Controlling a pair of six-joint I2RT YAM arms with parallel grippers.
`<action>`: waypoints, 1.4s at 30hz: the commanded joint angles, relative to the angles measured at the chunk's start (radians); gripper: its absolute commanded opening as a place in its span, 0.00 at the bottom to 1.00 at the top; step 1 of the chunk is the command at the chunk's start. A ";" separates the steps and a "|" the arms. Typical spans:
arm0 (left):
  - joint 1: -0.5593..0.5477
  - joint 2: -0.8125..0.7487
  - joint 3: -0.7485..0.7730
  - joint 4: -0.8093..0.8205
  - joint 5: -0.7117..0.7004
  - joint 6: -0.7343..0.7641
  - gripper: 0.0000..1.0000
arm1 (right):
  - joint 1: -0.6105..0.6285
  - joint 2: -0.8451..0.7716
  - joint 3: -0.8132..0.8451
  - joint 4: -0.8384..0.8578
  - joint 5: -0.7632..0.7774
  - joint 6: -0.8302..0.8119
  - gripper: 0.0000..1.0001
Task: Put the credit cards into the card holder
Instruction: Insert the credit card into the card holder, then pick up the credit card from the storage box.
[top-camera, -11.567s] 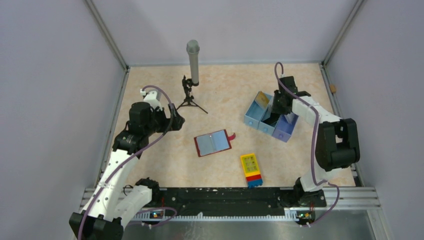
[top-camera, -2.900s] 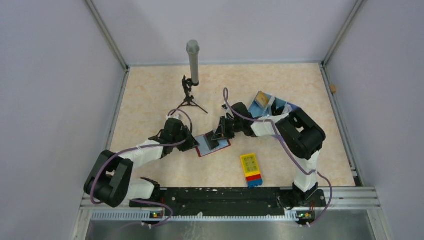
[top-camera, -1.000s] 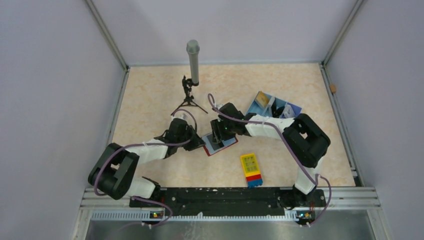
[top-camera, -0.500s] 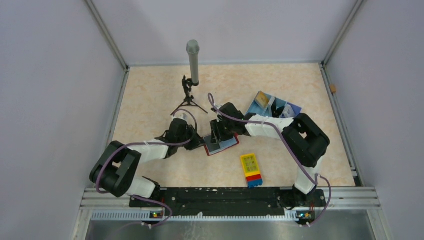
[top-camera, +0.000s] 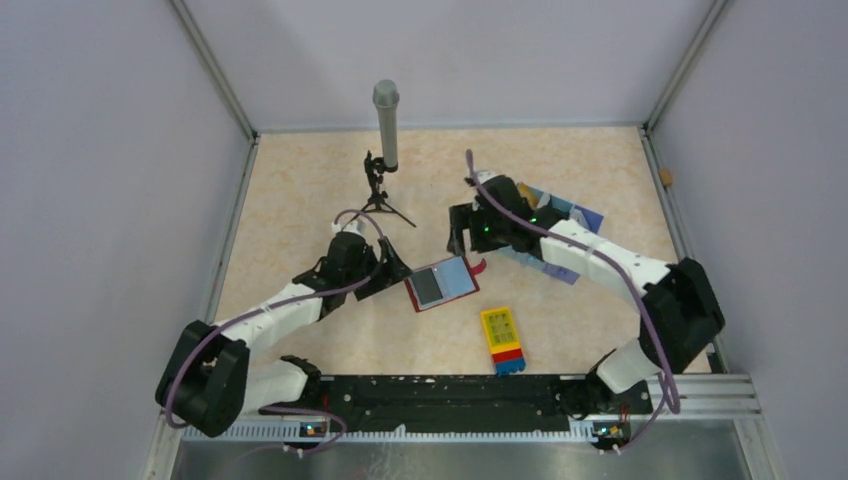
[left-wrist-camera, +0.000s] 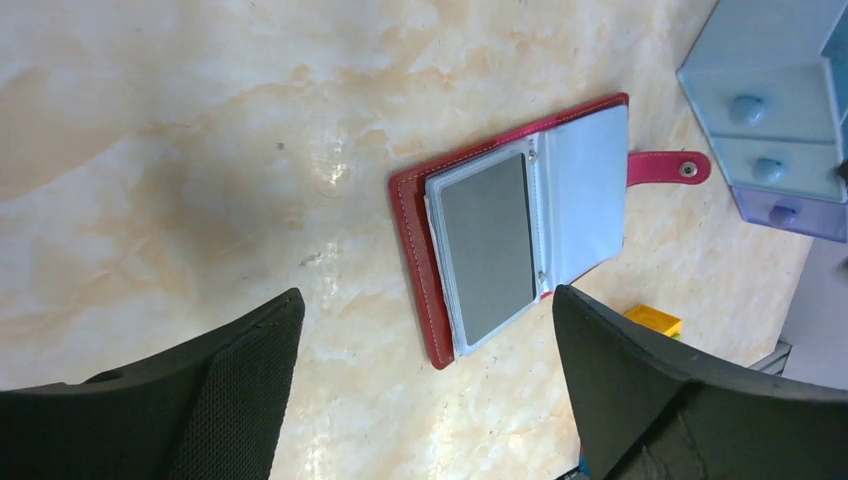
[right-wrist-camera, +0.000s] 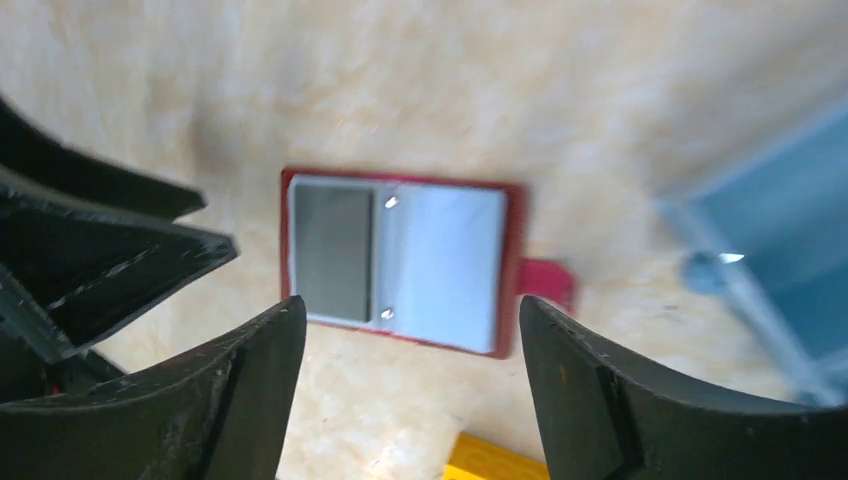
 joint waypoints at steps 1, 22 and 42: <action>0.037 -0.112 0.081 -0.184 -0.062 0.101 0.96 | -0.116 -0.144 0.036 -0.101 0.180 -0.063 0.80; 0.214 -0.164 0.454 -0.604 0.035 0.500 0.99 | -0.450 0.042 0.041 0.042 0.238 -0.128 0.77; 0.238 -0.146 0.424 -0.578 0.052 0.507 0.99 | -0.451 0.052 0.068 0.104 0.196 -0.110 0.71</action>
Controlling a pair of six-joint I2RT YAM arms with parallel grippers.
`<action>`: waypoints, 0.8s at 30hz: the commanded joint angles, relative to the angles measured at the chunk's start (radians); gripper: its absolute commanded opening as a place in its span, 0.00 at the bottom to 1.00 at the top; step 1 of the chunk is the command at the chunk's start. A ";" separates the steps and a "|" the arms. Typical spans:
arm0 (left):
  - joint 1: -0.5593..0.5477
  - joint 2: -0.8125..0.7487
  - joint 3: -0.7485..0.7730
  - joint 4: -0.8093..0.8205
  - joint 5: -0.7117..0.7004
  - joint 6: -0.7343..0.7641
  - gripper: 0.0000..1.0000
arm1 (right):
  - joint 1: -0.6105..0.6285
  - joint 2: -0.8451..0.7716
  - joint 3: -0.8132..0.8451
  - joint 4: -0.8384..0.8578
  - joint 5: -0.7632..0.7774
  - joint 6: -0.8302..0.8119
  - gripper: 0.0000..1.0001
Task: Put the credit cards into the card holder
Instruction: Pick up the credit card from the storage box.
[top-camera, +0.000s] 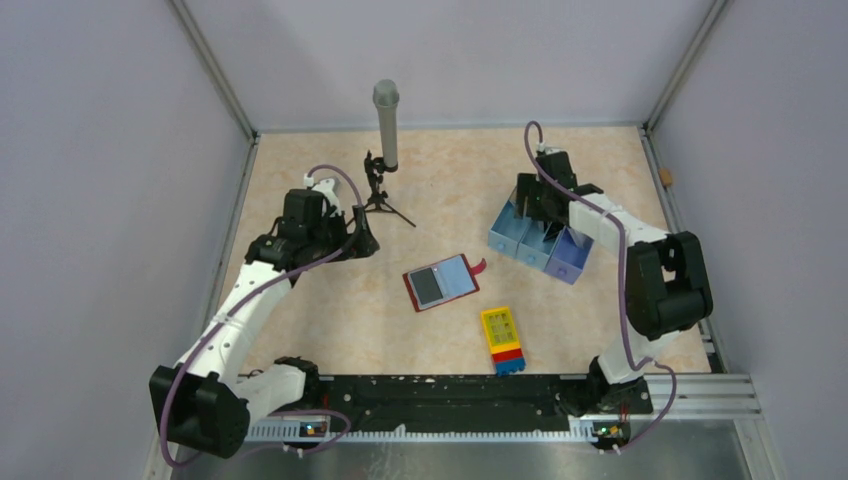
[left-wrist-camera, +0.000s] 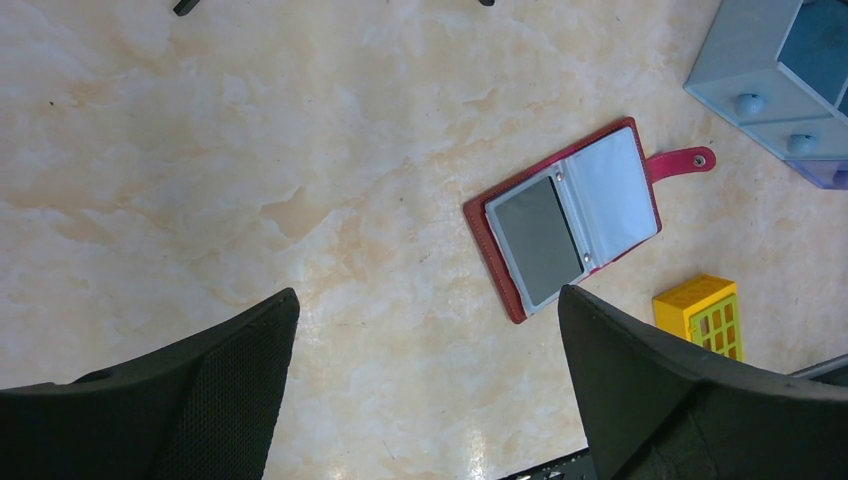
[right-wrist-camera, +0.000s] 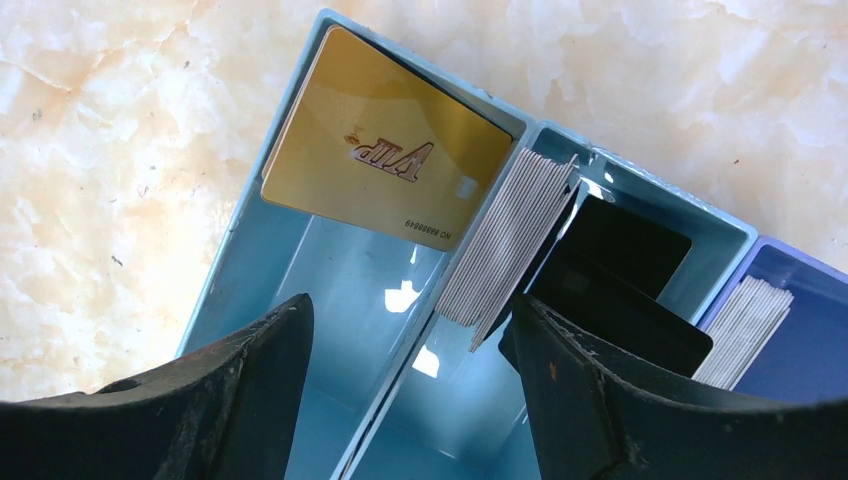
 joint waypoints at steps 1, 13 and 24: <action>0.008 -0.002 -0.004 0.019 0.017 0.011 0.99 | -0.007 -0.048 0.047 0.047 -0.018 0.009 0.71; 0.009 -0.002 -0.010 0.021 0.028 0.009 0.99 | -0.007 -0.089 0.039 0.039 0.001 0.014 0.56; 0.009 0.002 -0.013 0.021 0.041 0.008 0.99 | -0.007 -0.087 0.050 0.032 0.032 0.002 0.32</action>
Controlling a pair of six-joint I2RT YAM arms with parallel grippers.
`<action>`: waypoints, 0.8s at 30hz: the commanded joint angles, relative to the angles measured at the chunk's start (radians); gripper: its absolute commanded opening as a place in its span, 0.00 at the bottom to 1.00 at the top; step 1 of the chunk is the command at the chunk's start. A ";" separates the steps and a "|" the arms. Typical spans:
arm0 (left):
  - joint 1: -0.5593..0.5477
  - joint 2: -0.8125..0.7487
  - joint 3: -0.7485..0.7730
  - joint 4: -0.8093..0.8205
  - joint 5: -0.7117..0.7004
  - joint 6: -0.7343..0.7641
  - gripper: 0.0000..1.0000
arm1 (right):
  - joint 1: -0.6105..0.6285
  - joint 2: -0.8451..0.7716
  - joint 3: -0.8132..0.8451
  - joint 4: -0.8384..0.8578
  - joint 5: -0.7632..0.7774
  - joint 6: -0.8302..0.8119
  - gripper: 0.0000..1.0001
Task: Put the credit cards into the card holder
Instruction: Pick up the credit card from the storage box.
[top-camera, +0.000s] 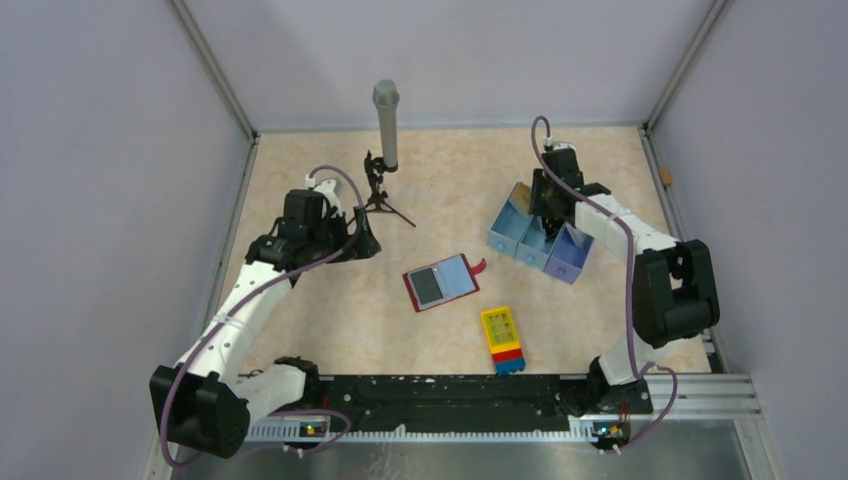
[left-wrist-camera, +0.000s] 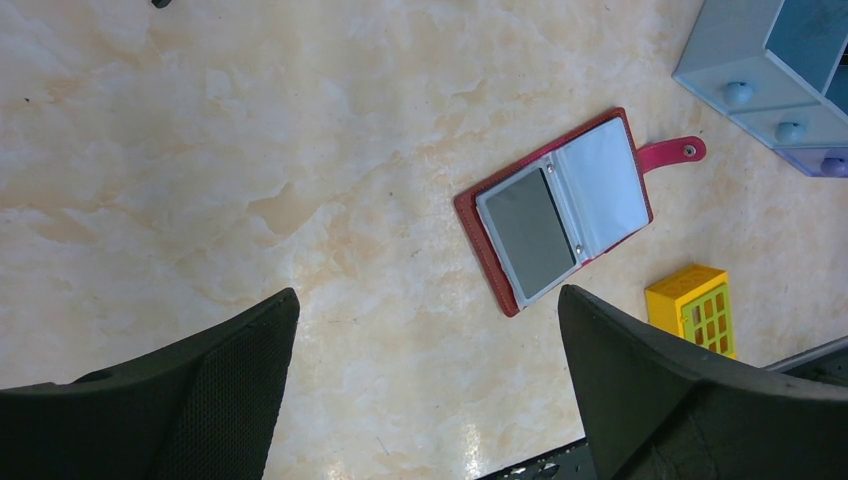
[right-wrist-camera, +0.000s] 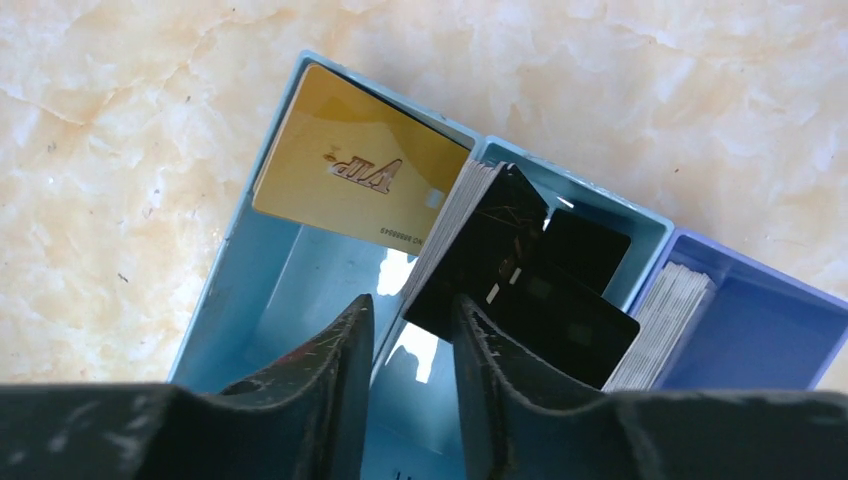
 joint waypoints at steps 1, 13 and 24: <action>0.006 0.002 -0.009 0.020 0.015 0.008 0.99 | -0.005 -0.038 0.050 0.033 0.001 0.006 0.30; 0.006 0.019 -0.010 0.020 0.044 0.009 0.99 | -0.004 -0.064 0.046 0.021 0.034 -0.011 0.14; 0.006 0.022 -0.011 0.024 0.078 0.022 0.99 | -0.003 -0.106 0.049 -0.029 0.121 -0.038 0.00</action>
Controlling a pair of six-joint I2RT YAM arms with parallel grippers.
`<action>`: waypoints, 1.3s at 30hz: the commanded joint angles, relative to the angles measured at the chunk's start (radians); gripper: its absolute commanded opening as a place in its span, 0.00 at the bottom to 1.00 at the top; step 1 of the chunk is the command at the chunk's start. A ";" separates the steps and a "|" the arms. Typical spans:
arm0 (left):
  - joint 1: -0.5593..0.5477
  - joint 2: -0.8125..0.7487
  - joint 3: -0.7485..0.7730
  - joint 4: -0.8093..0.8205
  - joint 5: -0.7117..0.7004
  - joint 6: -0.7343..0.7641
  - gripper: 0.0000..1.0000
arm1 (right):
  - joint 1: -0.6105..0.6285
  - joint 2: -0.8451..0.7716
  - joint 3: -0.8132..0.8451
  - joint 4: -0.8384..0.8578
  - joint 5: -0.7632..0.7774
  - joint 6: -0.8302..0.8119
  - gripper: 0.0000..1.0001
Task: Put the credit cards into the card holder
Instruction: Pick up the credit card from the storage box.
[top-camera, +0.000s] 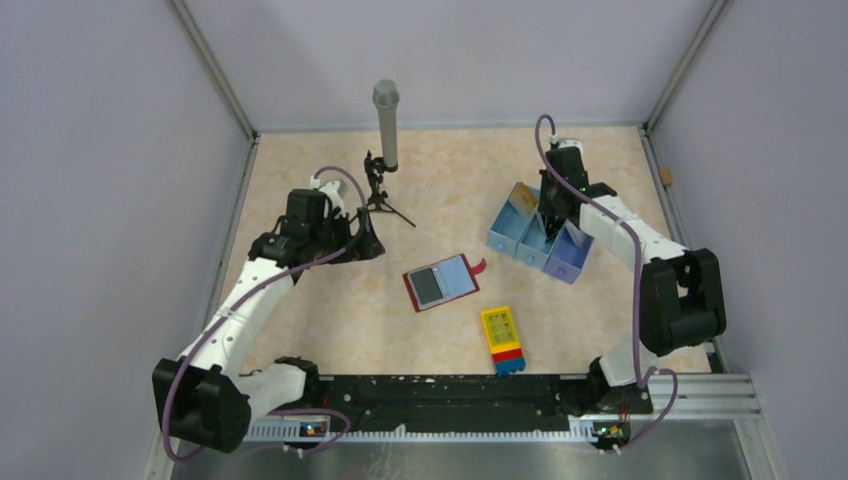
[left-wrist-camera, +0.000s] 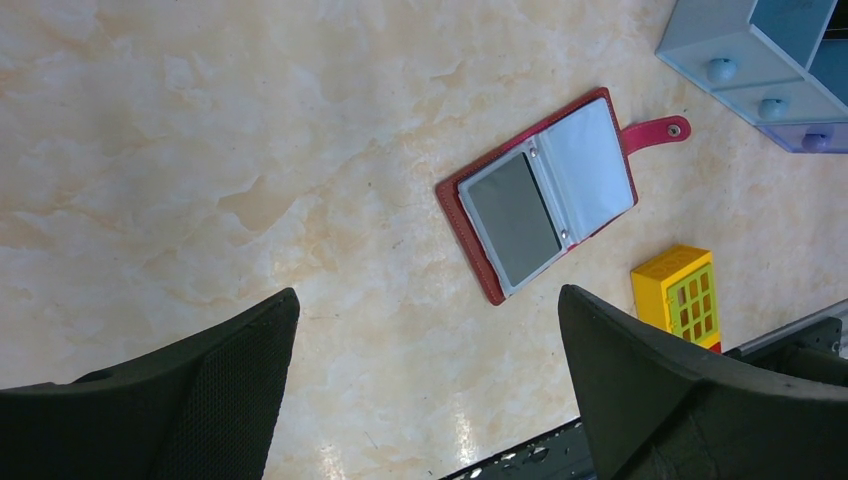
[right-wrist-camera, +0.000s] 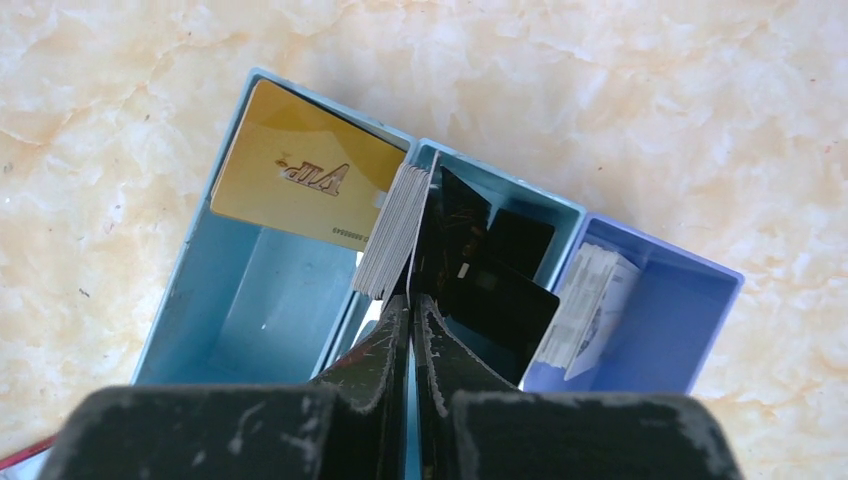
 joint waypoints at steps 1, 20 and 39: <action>0.006 -0.005 -0.012 0.027 0.027 0.023 0.99 | 0.002 -0.069 0.049 -0.007 0.047 -0.015 0.00; -0.005 -0.175 -0.161 0.267 0.230 -0.134 0.97 | 0.004 -0.400 -0.026 -0.096 -0.246 -0.067 0.00; -0.227 -0.139 -0.339 1.026 0.521 -0.437 0.98 | 0.192 -0.403 -0.182 0.298 -1.234 0.112 0.00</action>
